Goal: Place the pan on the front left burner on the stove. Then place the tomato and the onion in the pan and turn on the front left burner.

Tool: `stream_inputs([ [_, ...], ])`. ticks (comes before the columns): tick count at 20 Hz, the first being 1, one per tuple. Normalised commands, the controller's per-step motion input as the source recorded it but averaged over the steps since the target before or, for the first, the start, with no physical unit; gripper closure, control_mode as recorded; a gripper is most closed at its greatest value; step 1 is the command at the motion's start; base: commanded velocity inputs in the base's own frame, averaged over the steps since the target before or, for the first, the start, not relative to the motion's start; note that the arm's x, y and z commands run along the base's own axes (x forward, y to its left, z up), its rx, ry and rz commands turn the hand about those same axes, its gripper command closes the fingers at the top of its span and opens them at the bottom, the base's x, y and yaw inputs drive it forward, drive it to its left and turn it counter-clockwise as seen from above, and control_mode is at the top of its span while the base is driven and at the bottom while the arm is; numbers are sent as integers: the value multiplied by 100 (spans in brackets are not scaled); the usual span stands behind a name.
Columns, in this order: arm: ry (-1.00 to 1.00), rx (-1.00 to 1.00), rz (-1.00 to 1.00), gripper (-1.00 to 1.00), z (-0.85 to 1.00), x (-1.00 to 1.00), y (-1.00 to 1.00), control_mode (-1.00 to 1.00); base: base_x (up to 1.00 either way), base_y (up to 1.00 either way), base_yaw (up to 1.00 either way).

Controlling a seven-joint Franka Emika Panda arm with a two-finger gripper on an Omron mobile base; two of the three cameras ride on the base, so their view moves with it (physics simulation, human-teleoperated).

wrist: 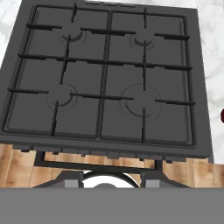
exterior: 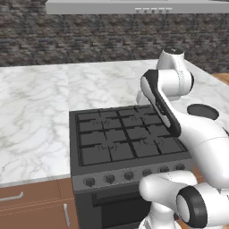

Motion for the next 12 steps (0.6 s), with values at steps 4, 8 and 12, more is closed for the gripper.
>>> stream_inputs([
  [4,0,0,0,-100,0,-1,-6,-100,0,0,0],
  [8,-2,0,0,-100,0,-9,-23,-100,0,0,0],
  [12,0,0,-2,-100,0,-5,-34,-100,0,0,0],
])
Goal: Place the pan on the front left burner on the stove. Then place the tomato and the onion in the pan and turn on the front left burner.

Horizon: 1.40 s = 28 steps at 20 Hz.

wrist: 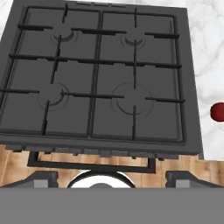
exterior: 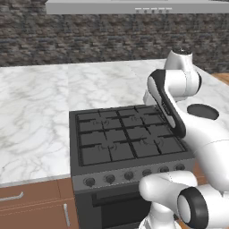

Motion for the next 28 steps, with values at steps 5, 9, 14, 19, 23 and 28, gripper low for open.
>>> stream_inputs([
  [5,0,0,-1,-100,0,0,-44,-100,0,0,0],
  [9,0,0,-1,-100,0,0,-49,-100,0,0,0],
  [14,0,0,-1,-100,0,0,-56,-100,0,0,0],
  [19,0,0,-1,-100,0,0,-60,-100,0,0,0],
  [23,0,0,-2,-100,0,0,-56,-100,0,0,0],
  [28,1,0,-3,-100,0,0,-57,-100,0,0,0],
])
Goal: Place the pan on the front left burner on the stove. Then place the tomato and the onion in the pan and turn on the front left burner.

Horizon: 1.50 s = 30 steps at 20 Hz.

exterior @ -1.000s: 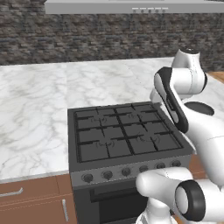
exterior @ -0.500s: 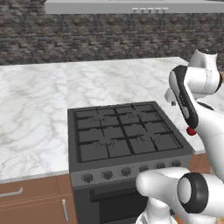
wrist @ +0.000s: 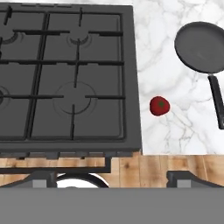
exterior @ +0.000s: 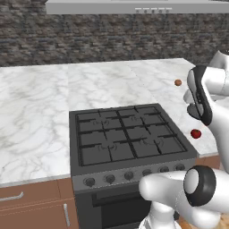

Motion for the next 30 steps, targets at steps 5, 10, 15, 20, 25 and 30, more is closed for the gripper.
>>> stream_inputs([
  [5,3,0,-6,-100,0,0,-59,-100,0,0,0],
  [10,4,0,-7,-100,-7,0,-54,-100,0,0,0],
  [15,4,0,-9,-100,-11,0,-48,-100,0,0,0],
  [20,3,0,-10,-100,-13,1,-43,-100,0,0,0],
  [25,1,0,-8,-100,-16,0,-34,-100,0,0,0],
  [30,0,0,-3,-100,-13,1,-30,-100,0,0,0],
])
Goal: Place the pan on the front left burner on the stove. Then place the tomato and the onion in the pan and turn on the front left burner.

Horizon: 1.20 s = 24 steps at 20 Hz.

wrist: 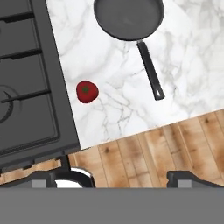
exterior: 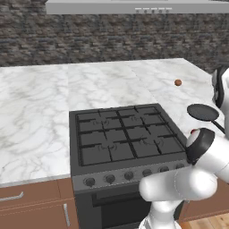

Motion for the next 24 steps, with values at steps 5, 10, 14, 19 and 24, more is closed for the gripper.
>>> stream_inputs([
  [5,0,0,0,-100,-12,1,-28,-100,0,0,0],
  [10,0,0,0,-100,-11,1,-26,-100,0,0,0],
  [14,0,0,0,-100,-12,7,-22,-100,0,0,0],
  [19,0,0,0,-100,-13,12,-21,-100,0,0,0],
  [24,0,0,0,-100,-17,16,-16,-100,0,0,0],
])
